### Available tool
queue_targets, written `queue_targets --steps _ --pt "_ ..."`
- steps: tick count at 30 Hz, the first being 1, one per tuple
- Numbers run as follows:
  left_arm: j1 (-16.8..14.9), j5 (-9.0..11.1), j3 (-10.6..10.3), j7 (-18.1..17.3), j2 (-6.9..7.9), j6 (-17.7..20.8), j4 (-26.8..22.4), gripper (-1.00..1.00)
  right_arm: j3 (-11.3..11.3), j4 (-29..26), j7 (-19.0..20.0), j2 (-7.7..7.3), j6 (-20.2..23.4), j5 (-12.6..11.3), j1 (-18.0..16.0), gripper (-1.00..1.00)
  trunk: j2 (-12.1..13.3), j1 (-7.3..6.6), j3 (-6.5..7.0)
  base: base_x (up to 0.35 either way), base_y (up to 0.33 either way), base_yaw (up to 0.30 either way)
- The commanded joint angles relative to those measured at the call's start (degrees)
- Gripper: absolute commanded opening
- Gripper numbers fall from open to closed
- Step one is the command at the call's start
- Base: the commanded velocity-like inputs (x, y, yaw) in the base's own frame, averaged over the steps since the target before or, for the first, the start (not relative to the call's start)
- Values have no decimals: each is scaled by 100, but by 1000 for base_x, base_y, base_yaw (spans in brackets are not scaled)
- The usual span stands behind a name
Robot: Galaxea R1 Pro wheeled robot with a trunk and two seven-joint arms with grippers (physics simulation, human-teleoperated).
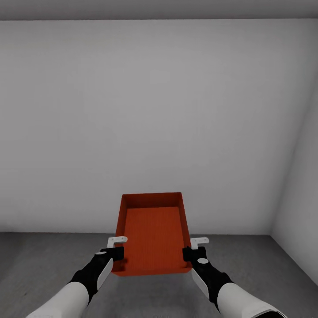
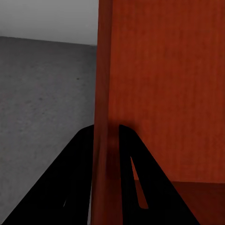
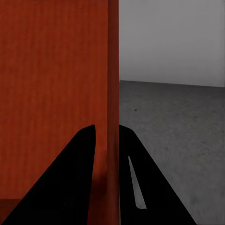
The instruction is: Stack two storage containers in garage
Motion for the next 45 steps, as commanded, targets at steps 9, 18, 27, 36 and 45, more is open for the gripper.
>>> queue_targets --steps 9,18,27,36,45 --pt "4 -58 -3 84 164 45 -1 -100 -167 6 -40 -2 -10 8 -13 -100 -7 0 -91 0 0 0" --pt "4 -59 -3 84 156 45 -5 -100 -185 21 -39 -5 -9 6 -13 -100 -7 0 -174 0 0 0" --pt "4 -56 -3 84 155 45 -5 -100 -185 21 -39 -5 -6 6 -13 -100 -7 0 -257 0 0 0" --pt "4 -62 -3 84 148 45 -10 -100 -185 21 -40 -5 0 6 -13 -100 -7 0 -340 0 0 0" --pt "4 -62 -10 84 147 45 -18 -100 -191 21 -42 -5 4 6 -13 -100 -7 0 -423 0 0 0"
